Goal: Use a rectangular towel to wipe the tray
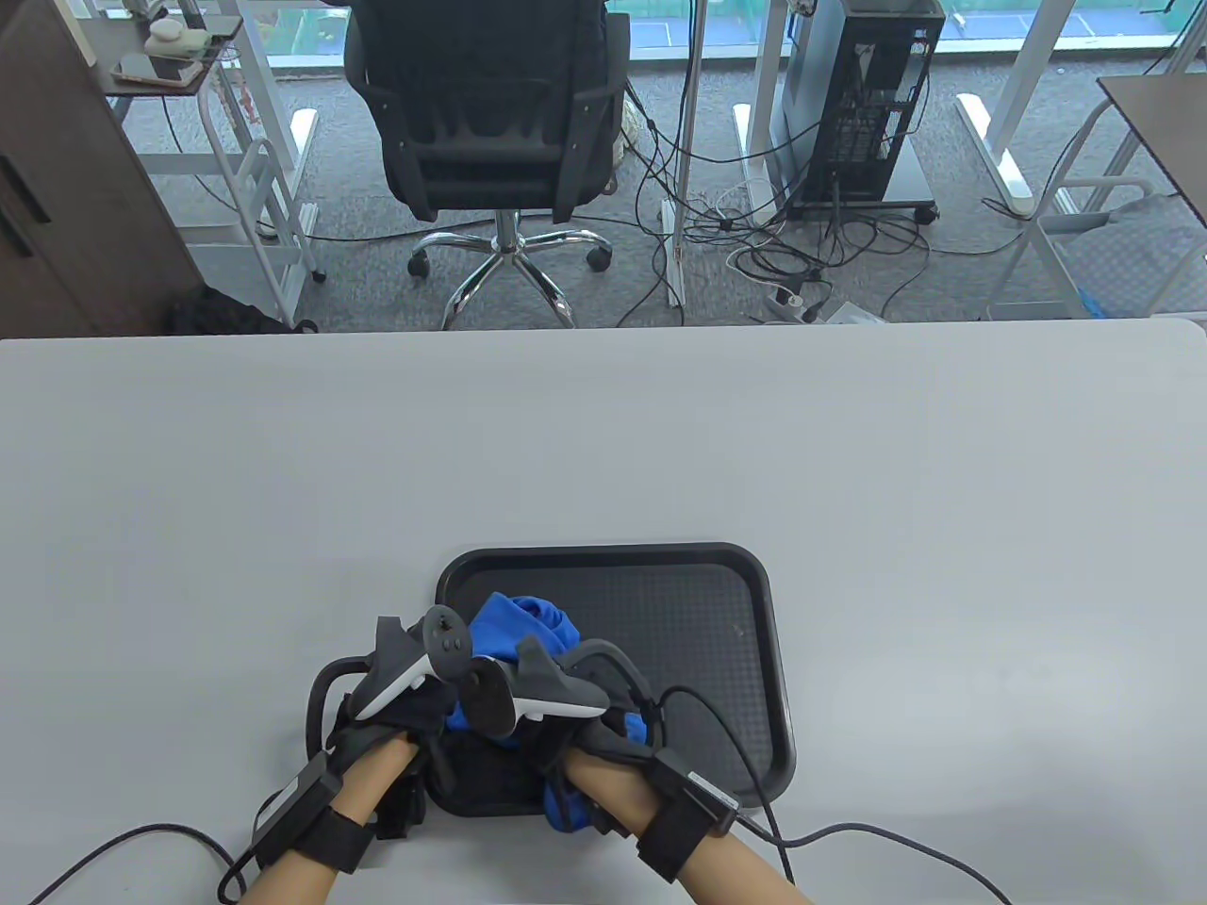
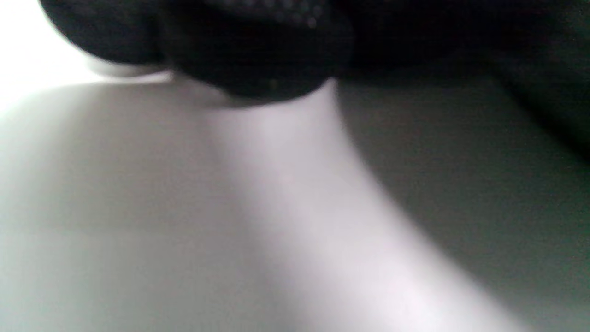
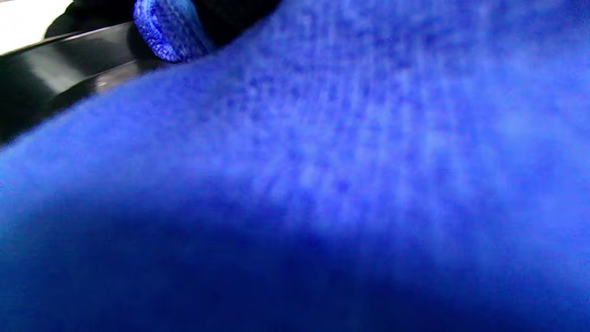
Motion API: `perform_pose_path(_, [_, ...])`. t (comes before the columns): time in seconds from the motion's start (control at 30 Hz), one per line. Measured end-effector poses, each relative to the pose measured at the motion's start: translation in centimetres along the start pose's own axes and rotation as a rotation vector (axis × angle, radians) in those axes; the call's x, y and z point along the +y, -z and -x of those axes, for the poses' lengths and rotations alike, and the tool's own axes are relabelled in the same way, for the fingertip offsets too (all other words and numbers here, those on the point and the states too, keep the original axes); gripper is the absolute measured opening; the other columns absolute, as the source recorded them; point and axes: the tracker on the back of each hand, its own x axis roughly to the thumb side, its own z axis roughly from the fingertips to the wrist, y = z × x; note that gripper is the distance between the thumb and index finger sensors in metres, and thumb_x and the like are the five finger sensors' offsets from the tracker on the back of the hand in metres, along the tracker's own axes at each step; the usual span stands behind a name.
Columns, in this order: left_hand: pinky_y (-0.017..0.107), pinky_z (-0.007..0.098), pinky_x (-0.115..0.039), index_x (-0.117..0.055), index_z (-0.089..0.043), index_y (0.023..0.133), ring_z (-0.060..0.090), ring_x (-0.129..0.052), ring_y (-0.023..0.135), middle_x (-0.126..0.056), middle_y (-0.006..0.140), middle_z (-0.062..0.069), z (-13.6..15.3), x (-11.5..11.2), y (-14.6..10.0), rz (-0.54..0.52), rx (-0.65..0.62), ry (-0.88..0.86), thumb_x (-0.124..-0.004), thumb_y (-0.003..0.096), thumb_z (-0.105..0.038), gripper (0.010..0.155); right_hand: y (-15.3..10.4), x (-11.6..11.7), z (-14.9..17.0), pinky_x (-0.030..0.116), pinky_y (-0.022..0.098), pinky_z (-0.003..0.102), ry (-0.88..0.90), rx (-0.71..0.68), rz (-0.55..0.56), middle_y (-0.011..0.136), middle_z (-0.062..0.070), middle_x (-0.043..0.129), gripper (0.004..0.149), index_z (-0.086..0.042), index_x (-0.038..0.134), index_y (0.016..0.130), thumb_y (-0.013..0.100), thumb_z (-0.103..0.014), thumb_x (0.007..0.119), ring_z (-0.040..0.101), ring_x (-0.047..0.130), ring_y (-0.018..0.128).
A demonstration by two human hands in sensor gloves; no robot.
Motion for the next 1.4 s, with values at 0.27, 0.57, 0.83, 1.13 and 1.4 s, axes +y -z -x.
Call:
perform_pose_path(0.27, [0.027,0.048,-0.086,-0.029,0.005,0.104,0.015,-0.101,0.019,-0.094,0.029,-0.008,-0.5,0.2,0.1,0.024,0.006,0.053,-0.048,0.0558,-0.042,0.07,2.4,-1.6,4.1,0.071,0.054,0.049,0.106,0.176,-0.001,0.091,0.028,0.06,0.052,-0.011,0.057,0.092,0.046,-0.016,0.08,0.05,0.07,0.073])
perform_pose_path(0.57, [0.025,0.048,-0.086,-0.029,0.006,0.103,0.015,-0.101,0.016,-0.093,0.027,-0.008,-0.6,0.0,0.1,0.004,0.001,0.054,-0.048,0.0559,-0.042,0.07,1.5,-2.1,9.9,0.072,0.054,0.049,0.176,0.367,-0.014,0.09,0.029,0.061,0.051,-0.011,0.057,0.092,0.046,-0.016,0.08,0.05,0.072,0.073])
perform_pose_path(0.83, [0.024,0.047,-0.086,-0.03,0.006,0.103,0.015,-0.101,0.016,-0.093,0.026,-0.008,-0.5,-0.1,0.1,-0.004,-0.002,0.045,-0.048,0.0558,-0.042,0.07,-1.6,-1.3,14.4,0.072,0.054,0.048,0.296,0.438,-0.022,0.089,0.029,0.06,0.051,-0.011,0.057,0.092,0.046,-0.017,0.08,0.049,0.07,0.073])
perform_pose_path(1.13, [0.02,0.046,-0.087,-0.031,0.007,0.102,0.014,-0.101,0.01,-0.094,0.023,-0.008,-0.5,-0.1,0.1,-0.015,-0.006,0.043,-0.049,0.0557,-0.042,0.07,-5.8,0.1,16.6,0.073,0.053,0.049,0.356,0.387,-0.075,0.089,0.03,0.058,0.052,-0.009,0.056,0.092,0.045,-0.016,0.08,0.05,0.07,0.072])
perform_pose_path(1.4, [0.021,0.046,-0.087,-0.03,0.007,0.102,0.014,-0.101,0.01,-0.094,0.023,-0.007,-0.4,-0.1,0.1,-0.011,-0.005,0.03,-0.048,0.0558,-0.042,0.07,-9.4,1.9,15.5,0.073,0.053,0.048,0.336,0.259,-0.115,0.088,0.031,0.059,0.053,-0.009,0.057,0.091,0.045,-0.016,0.081,0.05,0.07,0.071])
